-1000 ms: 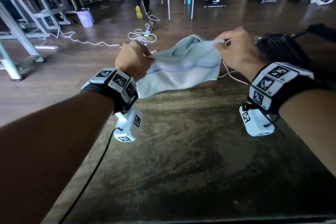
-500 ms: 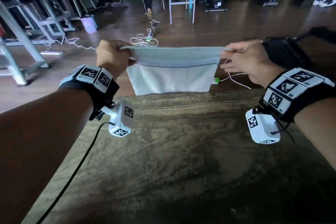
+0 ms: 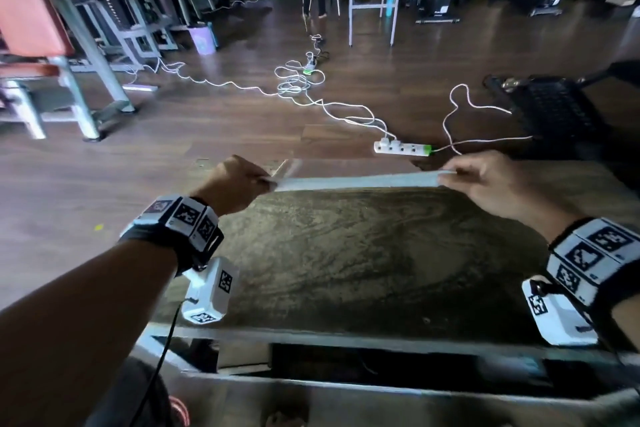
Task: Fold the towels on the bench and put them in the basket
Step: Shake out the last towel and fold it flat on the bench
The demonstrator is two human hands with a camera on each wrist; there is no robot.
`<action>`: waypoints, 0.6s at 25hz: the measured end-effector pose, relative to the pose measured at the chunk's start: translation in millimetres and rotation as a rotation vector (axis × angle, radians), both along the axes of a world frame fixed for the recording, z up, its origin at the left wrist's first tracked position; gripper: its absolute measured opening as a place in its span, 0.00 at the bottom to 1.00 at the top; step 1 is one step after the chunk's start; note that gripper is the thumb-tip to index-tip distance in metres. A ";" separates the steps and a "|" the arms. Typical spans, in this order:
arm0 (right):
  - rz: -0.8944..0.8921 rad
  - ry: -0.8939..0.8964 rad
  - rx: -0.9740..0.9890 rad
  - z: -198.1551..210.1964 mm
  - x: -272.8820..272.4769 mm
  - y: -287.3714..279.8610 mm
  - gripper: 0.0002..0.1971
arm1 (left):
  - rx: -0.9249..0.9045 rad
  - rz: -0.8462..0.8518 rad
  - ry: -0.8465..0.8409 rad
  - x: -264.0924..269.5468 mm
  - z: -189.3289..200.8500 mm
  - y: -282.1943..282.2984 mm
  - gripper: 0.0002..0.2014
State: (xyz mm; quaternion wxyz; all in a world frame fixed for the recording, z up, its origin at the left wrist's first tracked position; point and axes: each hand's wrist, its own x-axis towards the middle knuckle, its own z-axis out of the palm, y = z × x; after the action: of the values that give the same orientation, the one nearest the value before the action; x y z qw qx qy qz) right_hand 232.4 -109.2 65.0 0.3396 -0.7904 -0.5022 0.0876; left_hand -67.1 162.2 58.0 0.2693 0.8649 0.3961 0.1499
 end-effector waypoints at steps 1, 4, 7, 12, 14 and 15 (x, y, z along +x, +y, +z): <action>0.019 0.000 -0.035 -1.5 -7.2 -14.2 0.06 | 0.008 -0.037 0.060 -10.9 0.7 -11.9 0.09; 0.063 0.024 -0.140 1.1 -26.5 -49.6 0.10 | 0.007 -0.107 0.057 -36.1 12.2 -47.8 0.08; 0.107 0.085 -0.184 8.5 -48.0 -80.5 0.10 | -0.092 -0.130 -0.018 -58.0 19.7 -77.2 0.13; 0.121 0.358 -0.167 33.1 -89.6 -119.4 0.10 | -0.181 -0.214 -0.096 -93.9 25.8 -107.2 0.09; 0.118 0.413 -0.217 43.7 -103.2 -133.4 0.09 | -0.245 -0.219 -0.088 -102.4 31.8 -117.6 0.09; 0.121 0.423 -0.246 49.4 -108.5 -138.5 0.09 | -0.275 -0.227 -0.086 -106.6 36.1 -122.9 0.09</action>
State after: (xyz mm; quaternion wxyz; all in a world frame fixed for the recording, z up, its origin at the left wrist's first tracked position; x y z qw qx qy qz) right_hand 123.9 -247.7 114.5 0.3324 -0.7585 -0.4520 0.3316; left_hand -173.7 39.3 94.1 0.4167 0.8520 0.3009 0.0997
